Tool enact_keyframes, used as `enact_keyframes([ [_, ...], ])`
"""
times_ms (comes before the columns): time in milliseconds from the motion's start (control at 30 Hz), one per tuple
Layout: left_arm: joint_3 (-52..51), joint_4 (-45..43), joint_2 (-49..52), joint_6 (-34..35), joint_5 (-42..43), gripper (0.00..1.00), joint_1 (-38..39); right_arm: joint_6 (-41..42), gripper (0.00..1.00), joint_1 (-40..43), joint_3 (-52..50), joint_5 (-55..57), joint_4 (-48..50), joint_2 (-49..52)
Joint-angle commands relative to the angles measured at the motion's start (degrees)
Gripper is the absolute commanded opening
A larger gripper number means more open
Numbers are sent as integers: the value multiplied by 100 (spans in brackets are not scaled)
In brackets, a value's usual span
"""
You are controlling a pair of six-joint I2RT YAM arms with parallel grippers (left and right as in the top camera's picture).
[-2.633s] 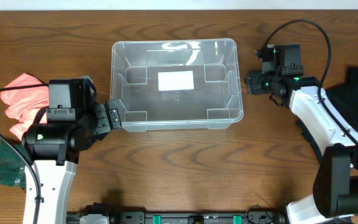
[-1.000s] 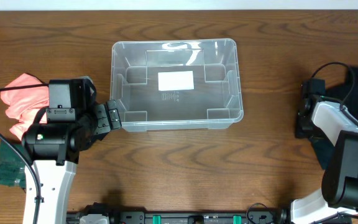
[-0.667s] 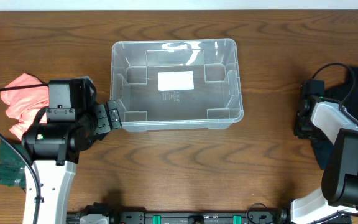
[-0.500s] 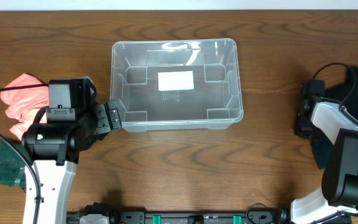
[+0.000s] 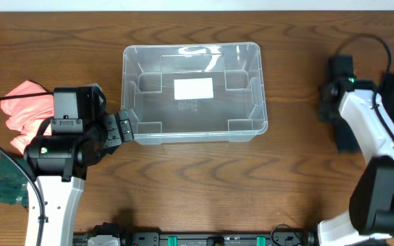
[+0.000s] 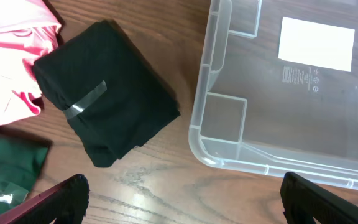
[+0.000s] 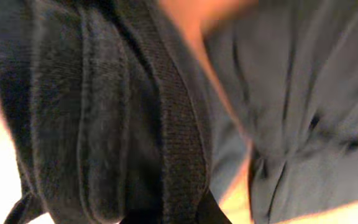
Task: Pack container
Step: 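Carry the black clothing into the bin and release it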
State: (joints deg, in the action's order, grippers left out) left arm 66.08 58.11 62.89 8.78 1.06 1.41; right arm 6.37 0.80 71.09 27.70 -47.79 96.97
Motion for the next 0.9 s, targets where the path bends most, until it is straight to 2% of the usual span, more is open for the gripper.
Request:
enact_keyframes([
  [0,90,9,0,-11,-72,98,28,-428,1,-610,734,79,28,-634],
  [133,90,11,0,-11,-72,98,28,-896,1,-1528,1248,-48,468,-977],
  [300,90,-20,-2,26,-166,98,26,-1554,1,-2754,1331,-396,1119,-984],
  [400,92,4,-48,498,-1097,98,-66,-1567,1,-3351,1329,-400,1342,-726],
  [467,92,9,-107,789,-1401,98,-293,-1567,1,-3665,1327,-402,1493,-442],
  [633,92,0,-168,1001,-975,98,-1023,-1569,3,-4216,1329,-422,2006,374],
  [800,90,90,-157,999,-772,98,-1283,-1751,5,-4599,1329,-667,2789,1117],
  [867,90,107,-157,999,-772,98,-1281,-1784,11,-4717,1329,-734,3051,1408],
])
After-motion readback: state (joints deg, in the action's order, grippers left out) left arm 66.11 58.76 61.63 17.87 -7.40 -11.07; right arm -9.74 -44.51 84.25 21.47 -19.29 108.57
